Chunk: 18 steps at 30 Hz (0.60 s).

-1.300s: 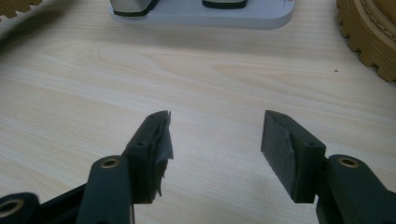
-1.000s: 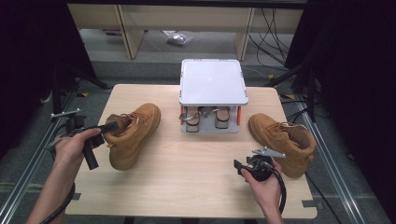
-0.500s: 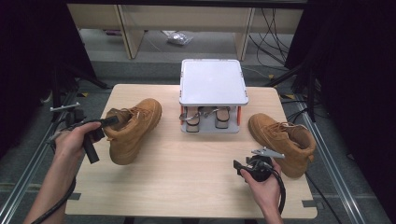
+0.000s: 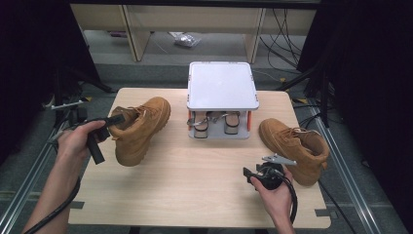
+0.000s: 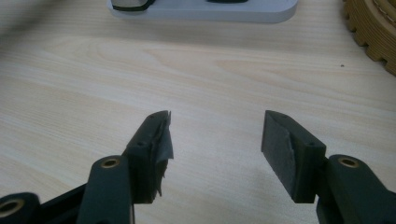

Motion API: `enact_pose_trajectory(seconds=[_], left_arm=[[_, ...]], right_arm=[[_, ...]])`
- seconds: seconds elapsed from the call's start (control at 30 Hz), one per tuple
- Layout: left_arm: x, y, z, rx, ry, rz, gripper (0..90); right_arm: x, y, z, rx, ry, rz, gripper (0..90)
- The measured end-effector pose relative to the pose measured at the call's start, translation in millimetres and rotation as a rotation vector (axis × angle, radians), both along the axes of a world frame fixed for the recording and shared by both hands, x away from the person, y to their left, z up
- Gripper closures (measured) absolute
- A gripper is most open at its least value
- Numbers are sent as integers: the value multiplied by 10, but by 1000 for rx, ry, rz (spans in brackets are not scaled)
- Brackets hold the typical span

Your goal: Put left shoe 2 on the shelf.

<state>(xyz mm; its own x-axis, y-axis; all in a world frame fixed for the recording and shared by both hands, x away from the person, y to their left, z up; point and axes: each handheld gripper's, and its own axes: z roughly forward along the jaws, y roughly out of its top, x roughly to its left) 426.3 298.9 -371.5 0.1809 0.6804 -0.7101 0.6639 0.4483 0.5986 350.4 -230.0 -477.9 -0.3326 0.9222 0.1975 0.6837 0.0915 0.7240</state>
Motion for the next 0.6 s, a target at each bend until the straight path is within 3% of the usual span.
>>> enact_pose_trajectory(seconds=[0.6], left_arm=[[136, -57, 152, -13, -19, -5, 799]], right_arm=[[-6, 1, 3, 8, 9, -4, 426]])
